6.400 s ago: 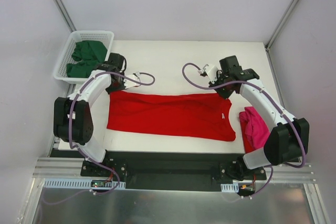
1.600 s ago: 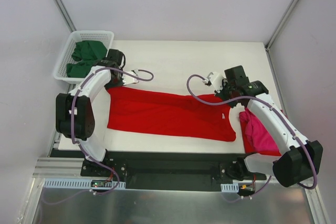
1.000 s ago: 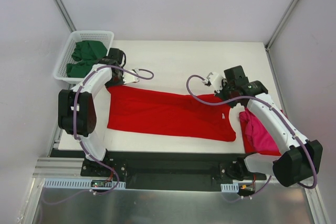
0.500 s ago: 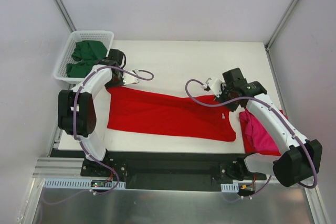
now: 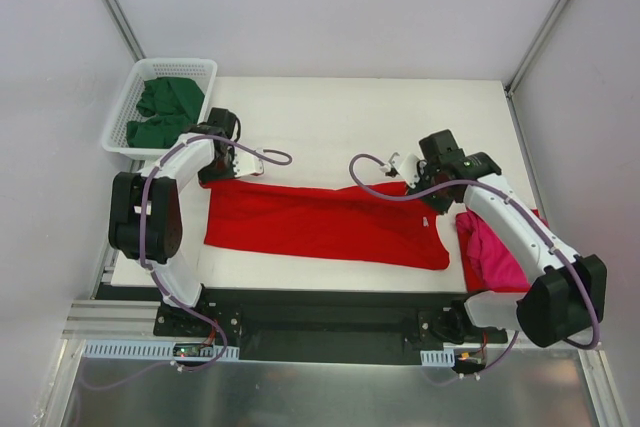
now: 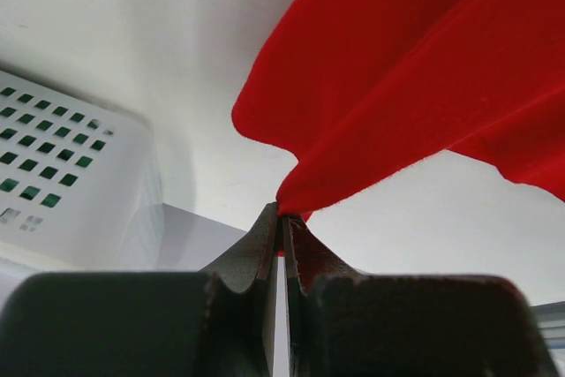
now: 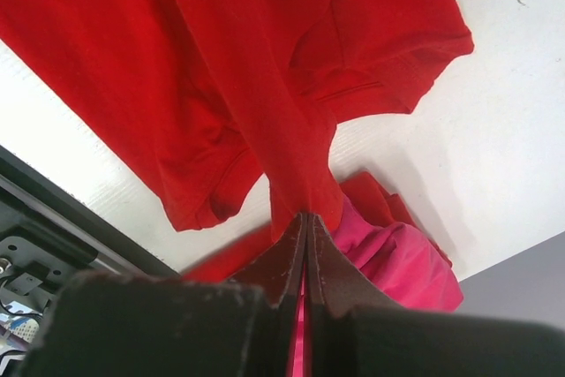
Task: Fold and stack the t-shirts
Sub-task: Fold the other side of the tshirt into a rectangle
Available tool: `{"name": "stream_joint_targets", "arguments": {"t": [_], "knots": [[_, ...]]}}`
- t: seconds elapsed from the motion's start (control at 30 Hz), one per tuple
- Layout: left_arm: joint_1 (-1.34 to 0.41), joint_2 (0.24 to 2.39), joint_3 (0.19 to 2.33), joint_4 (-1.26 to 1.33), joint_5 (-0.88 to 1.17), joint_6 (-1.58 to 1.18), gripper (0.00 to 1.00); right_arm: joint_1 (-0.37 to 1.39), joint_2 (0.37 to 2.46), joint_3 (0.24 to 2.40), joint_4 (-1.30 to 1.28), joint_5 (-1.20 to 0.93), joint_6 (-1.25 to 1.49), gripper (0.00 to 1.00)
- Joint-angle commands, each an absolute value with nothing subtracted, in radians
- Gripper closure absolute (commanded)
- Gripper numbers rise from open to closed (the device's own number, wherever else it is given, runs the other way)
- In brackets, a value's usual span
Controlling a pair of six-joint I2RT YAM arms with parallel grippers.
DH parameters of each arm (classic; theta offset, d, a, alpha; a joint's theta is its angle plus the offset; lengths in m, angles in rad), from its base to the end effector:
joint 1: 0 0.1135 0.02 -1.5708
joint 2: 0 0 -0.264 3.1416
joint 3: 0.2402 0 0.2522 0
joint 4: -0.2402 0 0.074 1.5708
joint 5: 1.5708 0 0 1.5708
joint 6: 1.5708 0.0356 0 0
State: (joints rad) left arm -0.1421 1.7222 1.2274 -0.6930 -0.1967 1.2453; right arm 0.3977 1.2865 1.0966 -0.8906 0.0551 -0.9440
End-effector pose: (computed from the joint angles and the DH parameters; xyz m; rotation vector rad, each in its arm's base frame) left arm 0.3421 -0.0419 0.2099 1.7928 2.2418 0.5328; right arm 0.2307 0.0948 0.2829 -1.6472 2.1052 -0.2513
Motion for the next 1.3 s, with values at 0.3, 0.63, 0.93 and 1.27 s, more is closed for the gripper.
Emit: {"name": "stream_joint_targets", "arguments": {"t": [0.3, 0.63, 0.93, 1.27], "knots": [[-0.127, 1.680, 1.187, -0.715, -0.203, 1.216, 1.00, 0.400, 1.330, 1.043, -0.936, 0.103, -0.986, 0.99], [-0.127, 1.698, 1.169, -0.715, -0.166, 1.210, 1.00, 0.400, 1.354, 1.037, -0.917, 0.112, -0.986, 0.99], [-0.127, 1.649, 1.172, -0.715, -0.137, 1.223, 0.01, 0.396, 1.324, 1.054, -0.888, 0.094, -0.954, 0.04], [-0.144, 1.629, 1.207, -0.713, -0.091, 1.183, 0.01, 0.350, 1.373, 1.150, -0.821, -0.096, -0.824, 0.04]]}}
